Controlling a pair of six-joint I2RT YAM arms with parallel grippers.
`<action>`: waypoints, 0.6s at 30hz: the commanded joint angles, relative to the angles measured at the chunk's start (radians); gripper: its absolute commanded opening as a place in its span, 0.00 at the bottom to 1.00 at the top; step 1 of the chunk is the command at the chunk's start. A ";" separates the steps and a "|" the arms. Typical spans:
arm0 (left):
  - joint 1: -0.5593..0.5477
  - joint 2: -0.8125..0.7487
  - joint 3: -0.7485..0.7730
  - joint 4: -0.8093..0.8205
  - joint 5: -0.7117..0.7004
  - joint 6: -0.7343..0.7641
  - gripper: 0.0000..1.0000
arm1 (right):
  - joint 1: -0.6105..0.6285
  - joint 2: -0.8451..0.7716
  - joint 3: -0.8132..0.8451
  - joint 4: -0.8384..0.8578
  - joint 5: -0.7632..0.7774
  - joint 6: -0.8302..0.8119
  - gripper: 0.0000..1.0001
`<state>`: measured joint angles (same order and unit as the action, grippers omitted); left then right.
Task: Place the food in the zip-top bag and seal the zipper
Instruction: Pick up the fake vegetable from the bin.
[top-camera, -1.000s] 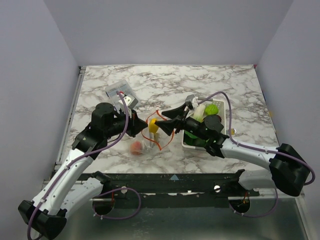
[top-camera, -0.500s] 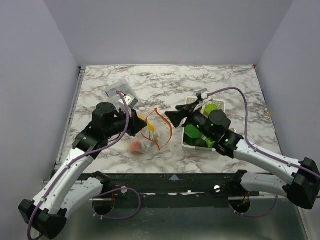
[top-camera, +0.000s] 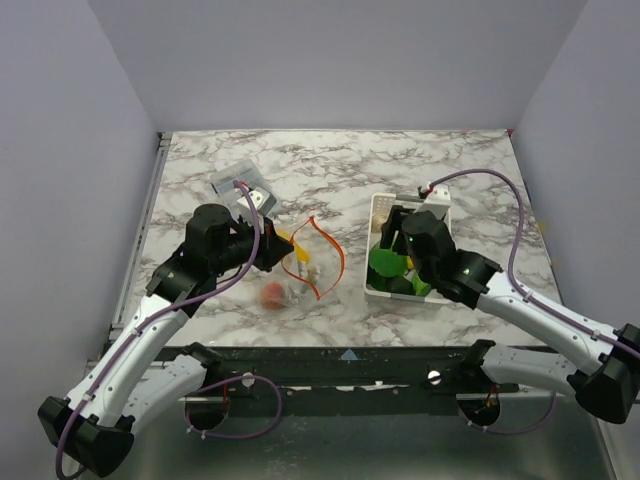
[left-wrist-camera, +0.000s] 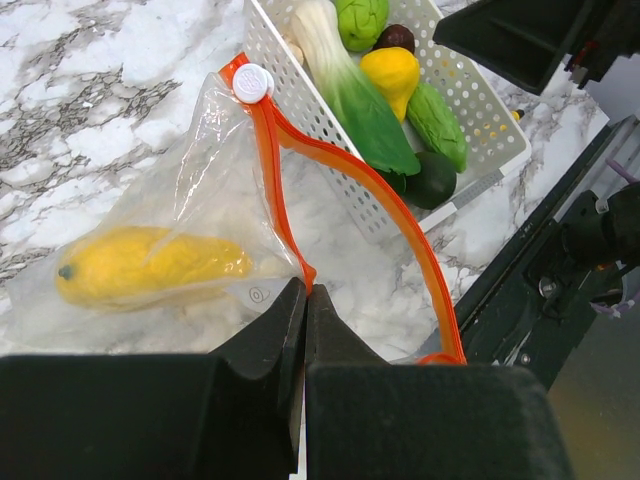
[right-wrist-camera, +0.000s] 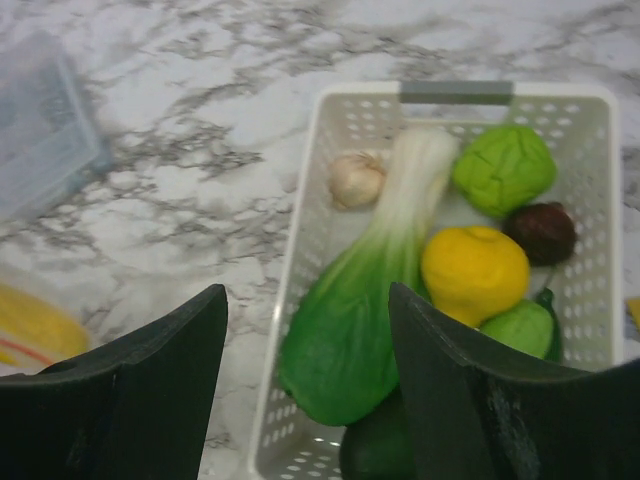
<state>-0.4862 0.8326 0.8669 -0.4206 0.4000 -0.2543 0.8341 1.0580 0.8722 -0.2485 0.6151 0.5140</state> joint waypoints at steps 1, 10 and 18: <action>0.004 0.006 0.008 0.003 -0.008 0.010 0.00 | -0.074 0.001 -0.036 -0.236 0.159 0.177 0.68; 0.004 -0.003 0.006 0.002 -0.013 0.010 0.00 | -0.367 0.078 -0.095 -0.242 -0.156 0.205 0.76; 0.003 -0.005 0.006 0.000 -0.016 0.012 0.00 | -0.368 0.176 -0.107 -0.315 -0.272 0.263 0.73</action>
<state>-0.4862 0.8387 0.8669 -0.4210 0.4000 -0.2543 0.4660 1.1946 0.7803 -0.4744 0.4107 0.7288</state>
